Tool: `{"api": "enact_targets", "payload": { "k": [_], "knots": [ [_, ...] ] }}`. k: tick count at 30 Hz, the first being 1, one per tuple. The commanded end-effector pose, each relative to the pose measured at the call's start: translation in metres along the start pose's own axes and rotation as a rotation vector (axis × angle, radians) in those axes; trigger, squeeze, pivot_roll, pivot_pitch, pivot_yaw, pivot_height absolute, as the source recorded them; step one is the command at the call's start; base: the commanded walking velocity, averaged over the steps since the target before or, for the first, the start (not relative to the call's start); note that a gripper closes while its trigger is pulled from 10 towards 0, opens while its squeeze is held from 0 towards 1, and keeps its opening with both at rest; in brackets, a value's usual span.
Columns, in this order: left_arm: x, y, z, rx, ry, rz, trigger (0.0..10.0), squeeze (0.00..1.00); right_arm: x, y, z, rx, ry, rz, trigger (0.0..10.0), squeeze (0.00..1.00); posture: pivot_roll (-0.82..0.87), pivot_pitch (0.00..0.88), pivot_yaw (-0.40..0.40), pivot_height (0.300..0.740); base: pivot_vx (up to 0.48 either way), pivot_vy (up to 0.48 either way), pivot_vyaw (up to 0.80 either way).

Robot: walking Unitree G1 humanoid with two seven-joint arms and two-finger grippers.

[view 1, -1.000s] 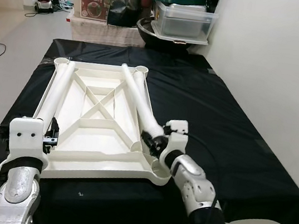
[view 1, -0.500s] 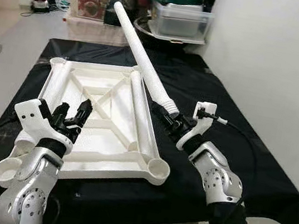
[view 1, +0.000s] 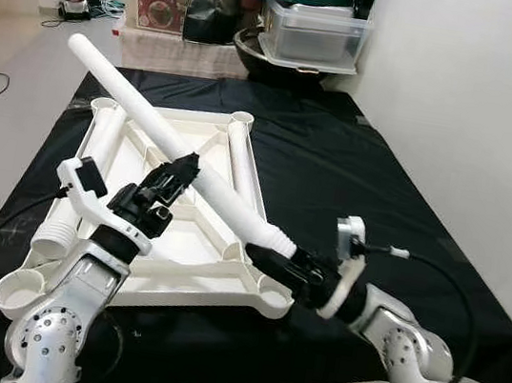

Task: Building children table

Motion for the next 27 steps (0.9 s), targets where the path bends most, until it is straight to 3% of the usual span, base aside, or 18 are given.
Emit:
{"api": "enact_targets", "payload": {
  "k": [1,9,15,16,18,20,22,27],
  "knots": [
    [-0.002,0.002,-0.006,0.0,-0.069,0.0,10.0,0.0,-0.012,0.003,0.0,0.003,-0.002,0.075,0.0,0.0,0.03,0.0,-0.05,0.74,0.0,0.0,0.0],
    [-0.011,0.001,0.001,0.013,-0.083,0.015,10.0,0.0,-0.03,-0.006,-0.012,-0.051,0.007,0.173,0.0,0.0,0.03,0.0,-0.048,0.74,0.0,0.0,0.0],
    [-0.014,0.004,0.017,0.041,-0.013,0.024,10.0,0.0,-0.039,-0.014,-0.022,-0.101,0.005,0.234,0.0,0.0,0.02,0.0,-0.044,0.74,0.0,0.0,0.0],
    [-0.014,0.004,0.032,0.085,0.001,0.021,0.0,0.0,-0.039,-0.018,-0.023,-0.122,0.003,0.241,0.0,0.0,0.02,0.0,-0.045,0.74,0.0,0.0,0.0],
    [-0.014,0.004,0.032,0.085,0.001,0.021,0.0,0.0,-0.039,-0.018,-0.023,-0.122,0.003,0.241,0.0,0.0,0.02,0.0,-0.045,0.74,0.0,0.0,0.0],
    [-0.016,0.002,0.055,0.156,0.008,0.029,0.0,0.0,-0.038,-0.026,-0.027,-0.159,-0.005,0.255,0.0,0.0,0.03,0.0,-0.045,0.74,0.0,0.0,0.0],
    [-0.017,-0.001,0.063,0.178,0.008,0.034,0.0,0.0,-0.037,-0.031,-0.029,-0.192,-0.023,0.264,0.0,0.0,0.03,0.0,-0.044,0.74,0.0,0.0,0.0],
    [-0.014,-0.004,0.057,0.159,0.017,0.025,0.0,0.0,-0.028,-0.032,-0.029,-0.22,-0.061,0.242,0.0,0.0,0.03,0.0,-0.048,0.74,0.0,0.0,0.0]
  ]
}}
Point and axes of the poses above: a point about 5 cm out from each wrist's last joint towards the gripper, its own y axis pointing out of the wrist towards the gripper, its own z axis along the axis of the wrist's last joint, x = y × z, the point moved 6 cm from there along y, pointing out of the wrist towards the gripper, and after that the axes turned 15 degrees about -y, right-handed, at the moved point
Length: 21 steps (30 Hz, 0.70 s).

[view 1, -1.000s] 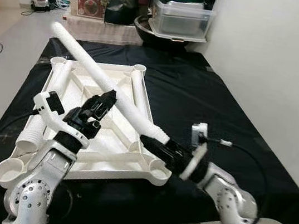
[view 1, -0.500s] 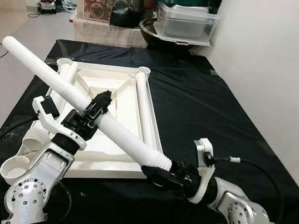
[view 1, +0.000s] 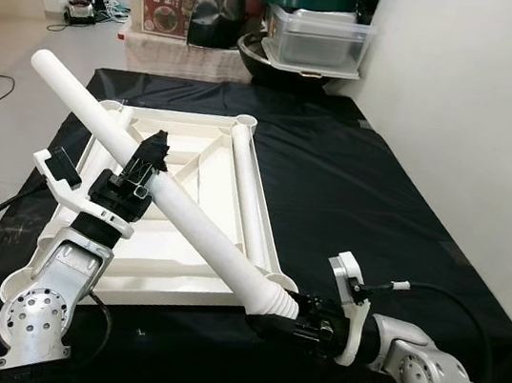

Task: Building children table

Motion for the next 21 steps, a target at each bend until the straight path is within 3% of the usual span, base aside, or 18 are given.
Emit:
{"api": "enact_targets", "payload": {
  "k": [1,3,4,5,8,9,12,13,16,17,18,21],
  "knots": [
    [-0.002,-0.007,0.014,0.047,0.066,0.029,0.0,0.0,-0.003,-0.004,0.002,-0.023,-0.049,0.06,0.0,0.0,0.03,0.0,-0.049,0.74,0.0,0.0,0.0],
    [0.001,-0.008,0.009,0.038,0.064,0.021,0.0,0.0,0.005,-0.004,0.004,-0.031,-0.075,0.03,0.0,0.0,0.04,0.0,-0.052,0.74,0.0,0.0,0.0],
    [0.003,-0.008,0.004,0.03,0.06,0.016,0.0,0.0,0.016,-0.002,0.005,-0.047,-0.116,-0.03,0.0,0.0,0.04,0.0,-0.054,0.74,0.0,0.0,0.0],
    [0.006,-0.008,-0.002,0.02,0.058,0.011,0.0,0.0,0.052,-0.001,0.001,-0.142,-0.21,-0.246,1.8,0.0,0.04,0.0,-0.055,0.74,0.0,0.0,0.0],
    [0.007,-0.008,-0.004,0.017,0.058,0.01,0.0,0.0,0.06,-0.002,0.0,-0.166,-0.232,-0.298,1.8,0.0,0.04,0.0,-0.055,0.74,0.0,0.0,0.0],
    [0.009,-0.008,-0.006,0.006,0.067,0.004,0.0,0.0,0.073,-0.005,-0.003,-0.222,-0.267,-0.372,10.0,0.0,0.04,0.0,-0.056,0.74,0.0,0.0,0.0],
    [0.009,-0.008,-0.006,0.006,0.067,0.004,0.0,0.0,0.073,-0.005,-0.003,-0.222,-0.267,-0.372,10.0,0.0,0.04,0.0,-0.056,0.74,0.0,0.0,0.0],
    [0.01,-0.007,-0.008,-0.011,0.089,0.003,0.0,0.0,0.077,-0.006,0.005,-0.205,-0.275,-0.389,10.0,1.0,0.04,0.0,-0.055,0.74,0.0,0.0,0.0],
    [0.011,-0.006,-0.009,-0.022,0.111,0.005,0.0,0.0,0.079,-0.006,0.017,-0.189,-0.297,-0.391,10.0,1.0,0.04,0.0,-0.052,0.74,0.0,0.0,0.0],
    [0.012,-0.003,-0.008,-0.033,0.146,0.007,0.0,0.0,0.069,-0.004,0.046,-0.132,-0.321,-0.291,10.0,0.0,0.04,0.0,-0.048,0.74,0.0,0.0,0.0],
    [0.013,-0.001,-0.007,-0.04,0.155,0.003,0.0,0.0,0.061,-0.003,0.057,-0.119,-0.332,-0.236,10.0,0.0,0.03,0.0,-0.045,0.74,0.0,0.0,0.0],
    [0.013,-0.001,-0.007,-0.045,0.159,0.0,0.0,0.0,0.057,-0.003,0.063,-0.112,-0.338,-0.2,10.0,0.0,0.03,0.0,-0.045,0.74,0.0,0.0,0.0]
  ]
}}
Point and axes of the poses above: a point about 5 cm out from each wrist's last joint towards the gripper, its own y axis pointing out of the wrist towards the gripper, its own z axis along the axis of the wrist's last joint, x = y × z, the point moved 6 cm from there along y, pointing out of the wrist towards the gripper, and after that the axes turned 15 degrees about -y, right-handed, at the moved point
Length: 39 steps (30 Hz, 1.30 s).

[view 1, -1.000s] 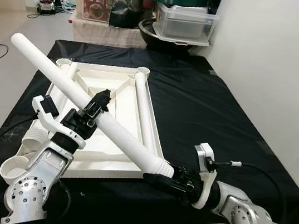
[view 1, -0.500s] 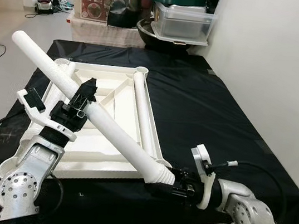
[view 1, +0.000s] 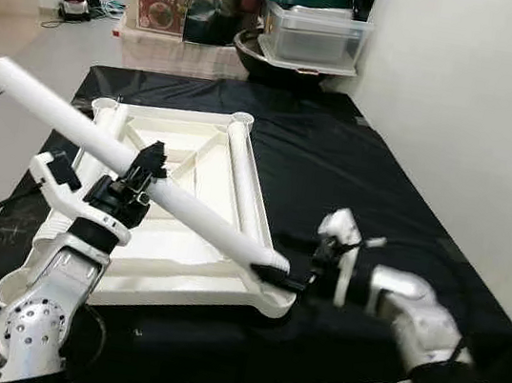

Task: Building children table

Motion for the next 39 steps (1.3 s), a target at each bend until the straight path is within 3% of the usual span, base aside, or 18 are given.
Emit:
{"api": "enact_targets", "payload": {
  "k": [1,6,8,10,12,15,19,22,32,39],
  "knots": [
    [0.006,0.004,-0.002,-0.022,0.024,-0.02,0.0,0.0,-0.009,-0.001,0.018,0.048,-0.013,0.091,10.0,0.0,0.03,0.0,-0.043,0.74,0.0,0.0,0.0],
    [0.006,0.007,-0.007,-0.037,0.033,-0.021,0.0,0.0,-0.03,-0.001,0.035,0.07,-0.101,0.252,10.0,0.0,0.02,0.0,-0.034,0.74,0.0,0.0,0.0],
    [0.007,0.01,-0.012,-0.048,0.031,-0.025,0.0,0.0,-0.046,0.008,0.051,0.103,-0.114,0.36,10.0,0.0,0.02,0.0,-0.029,0.74,0.0,0.0,0.0],
    [0.007,0.011,-0.015,-0.06,0.024,-0.028,0.0,0.0,-0.052,0.023,0.055,0.105,-0.116,0.384,10.0,0.0,0.01,0.0,-0.025,0.74,0.0,0.0,0.0],
    [0.008,0.013,-0.02,-0.078,0.027,-0.034,0.0,0.0,-0.048,0.043,0.043,0.034,-0.168,0.351,10.0,0.0,0.02,0.0,-0.025,0.74,0.0,0.0,0.0],
    [0.009,0.014,-0.023,-0.086,0.025,-0.04,0.0,0.0,-0.045,0.055,0.033,-0.028,-0.169,0.34,10.0,0.0,0.02,0.0,-0.027,0.74,0.0,0.0,0.0],
    [0.01,0.014,-0.029,-0.108,0.038,-0.044,0.0,0.0,-0.038,0.074,0.037,-0.064,-0.217,0.289,10.0,0.0,0.04,0.0,-0.042,0.74,0.0,0.0,0.0],
    [0.008,0.011,-0.031,-0.111,0.043,-0.037,0.0,0.0,-0.032,0.08,0.04,-0.104,-0.243,0.258,10.0,0.0,0.05,0.0,-0.053,0.74,0.0,0.0,0.0],
    [0.001,0.004,-0.033,-0.105,0.047,-0.013,0.0,0.0,-0.016,0.076,0.047,-0.152,-0.243,0.218,10.0,0.0,0.04,0.0,-0.056,0.74,0.0,0.0,0.0],
    [0.003,0.011,-0.04,-0.14,0.051,-0.029,0.0,0.0,-0.042,0.09,0.023,-0.226,-0.227,0.319,10.0,0.0,0.03,0.0,-0.028,0.74,0.0,0.0,0.0]
  ]
}}
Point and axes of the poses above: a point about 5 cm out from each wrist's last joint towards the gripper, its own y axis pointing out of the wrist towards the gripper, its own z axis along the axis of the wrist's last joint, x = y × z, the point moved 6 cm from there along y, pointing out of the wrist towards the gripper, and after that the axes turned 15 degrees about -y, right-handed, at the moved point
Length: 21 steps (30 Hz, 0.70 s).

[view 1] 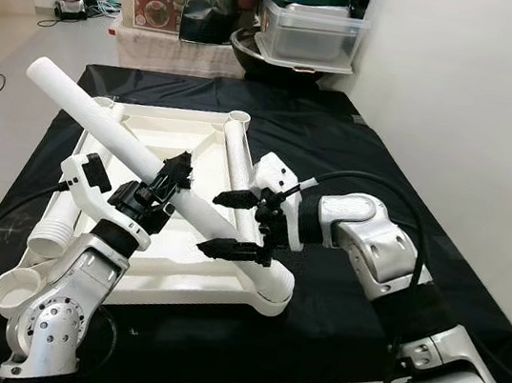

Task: Building children table

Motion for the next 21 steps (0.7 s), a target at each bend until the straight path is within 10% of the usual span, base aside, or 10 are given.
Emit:
{"api": "enact_targets", "payload": {
  "k": [1,12,13,16,17,21],
  "knots": [
    [0.002,0.006,-0.014,-0.061,-0.001,-0.015,0.0,0.0,-0.012,0.015,-0.01,-0.044,0.013,0.051,10.0,0.0,0.02,0.0,-0.025,0.74,0.0,0.0,0.0],
    [0.006,0.01,-0.021,-0.085,-0.002,-0.034,0.0,0.0,-0.014,0.04,-0.013,-0.094,0.004,0.074,10.0,0.0,0.03,0.0,-0.026,0.74,0.0,0.0,0.0],
    [0.007,0.009,-0.024,-0.094,-0.005,-0.035,0.0,0.0,-0.011,0.045,-0.015,-0.112,0.008,0.057,6.5,0.0,0.03,0.0,-0.035,0.74,0.0,0.0,0.0],
    [0.007,0.009,-0.027,-0.1,-0.007,-0.036,0.0,0.0,-0.009,0.049,-0.017,-0.123,0.011,0.046,6.5,0.0,0.03,0.0,-0.035,0.74,0.0,0.0,0.0],
    [0.008,0.008,-0.028,-0.105,-0.008,-0.036,0.0,0.0,-0.009,0.051,-0.017,-0.125,0.013,0.043,0.8,0.0,0.03,0.0,-0.035,0.74,0.0,0.0,0.0],
    [0.005,0.007,-0.029,-0.112,-0.008,-0.027,0.0,0.0,-0.012,0.051,-0.015,-0.112,0.013,0.06,0.0,0.0,0.04,0.0,-0.043,0.74,0.0,0.0,0.0]
  ]
}}
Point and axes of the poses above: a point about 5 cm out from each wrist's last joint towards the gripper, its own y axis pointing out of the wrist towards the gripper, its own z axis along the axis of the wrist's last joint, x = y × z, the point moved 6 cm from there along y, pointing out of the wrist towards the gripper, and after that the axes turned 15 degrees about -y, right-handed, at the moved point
